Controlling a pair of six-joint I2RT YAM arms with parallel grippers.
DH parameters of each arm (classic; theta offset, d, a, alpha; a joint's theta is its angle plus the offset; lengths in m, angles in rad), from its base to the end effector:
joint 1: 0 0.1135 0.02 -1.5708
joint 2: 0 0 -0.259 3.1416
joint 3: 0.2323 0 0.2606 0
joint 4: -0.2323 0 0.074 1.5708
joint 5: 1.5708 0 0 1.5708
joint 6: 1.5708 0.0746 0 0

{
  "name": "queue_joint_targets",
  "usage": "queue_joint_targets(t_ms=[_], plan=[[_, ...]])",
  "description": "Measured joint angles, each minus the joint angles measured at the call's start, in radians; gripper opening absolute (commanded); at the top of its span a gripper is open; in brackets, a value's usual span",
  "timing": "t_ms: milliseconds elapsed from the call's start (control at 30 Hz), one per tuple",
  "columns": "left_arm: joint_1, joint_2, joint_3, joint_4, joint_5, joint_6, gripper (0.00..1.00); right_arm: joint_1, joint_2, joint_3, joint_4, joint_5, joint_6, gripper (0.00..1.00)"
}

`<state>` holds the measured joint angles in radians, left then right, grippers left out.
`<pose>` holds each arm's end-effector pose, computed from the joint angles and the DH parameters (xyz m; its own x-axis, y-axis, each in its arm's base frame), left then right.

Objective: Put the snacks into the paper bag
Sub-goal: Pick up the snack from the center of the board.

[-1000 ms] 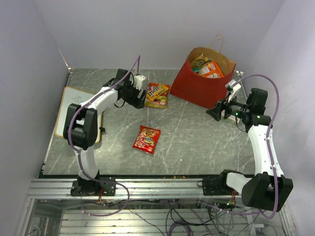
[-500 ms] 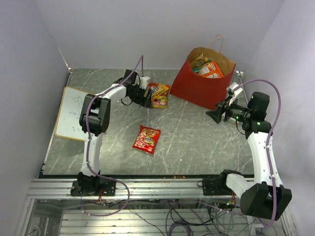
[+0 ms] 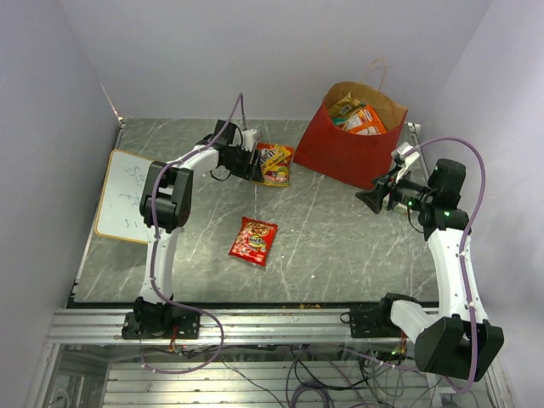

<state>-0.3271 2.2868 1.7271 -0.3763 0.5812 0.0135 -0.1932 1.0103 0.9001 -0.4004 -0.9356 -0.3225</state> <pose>0.4770 -0.2051 0.1153 -0.7546 0.2680 -0.5989 0.5871 0.6833 -0.4340 0.2511 0.0121 0.3068 -0.2726 -0.1383 -0.9522 -0.6976 0.7099 0.0966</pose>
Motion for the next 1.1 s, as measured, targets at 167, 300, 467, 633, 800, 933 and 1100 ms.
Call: queue_joint_targets(t_ms=[167,300,467,633,800,933,1100], plan=[[0.007,0.011,-0.007,0.049,0.01,-0.035,0.49,0.0,0.0,-0.005,0.001,0.0,0.0,0.65],[0.016,0.021,-0.012,0.077,0.021,-0.055,0.27,0.0,0.004,-0.006,0.002,0.0,0.0,0.65],[0.034,0.021,-0.023,0.094,0.056,-0.063,0.07,0.0,0.008,-0.008,0.007,0.0,0.0,0.65],[0.051,0.015,-0.028,0.09,0.084,-0.027,0.07,0.0,0.009,-0.01,0.007,0.0,-0.001,0.65],[0.057,-0.068,-0.061,0.016,0.082,0.086,0.07,0.0,0.009,-0.01,0.007,0.0,-0.003,0.65],[0.056,-0.196,-0.078,-0.092,0.054,0.221,0.07,0.0,0.009,-0.01,0.008,0.0,-0.003,0.65],[0.031,-0.371,-0.129,-0.229,-0.042,0.395,0.07,0.0,0.01,-0.011,0.008,-0.002,-0.003,0.65]])
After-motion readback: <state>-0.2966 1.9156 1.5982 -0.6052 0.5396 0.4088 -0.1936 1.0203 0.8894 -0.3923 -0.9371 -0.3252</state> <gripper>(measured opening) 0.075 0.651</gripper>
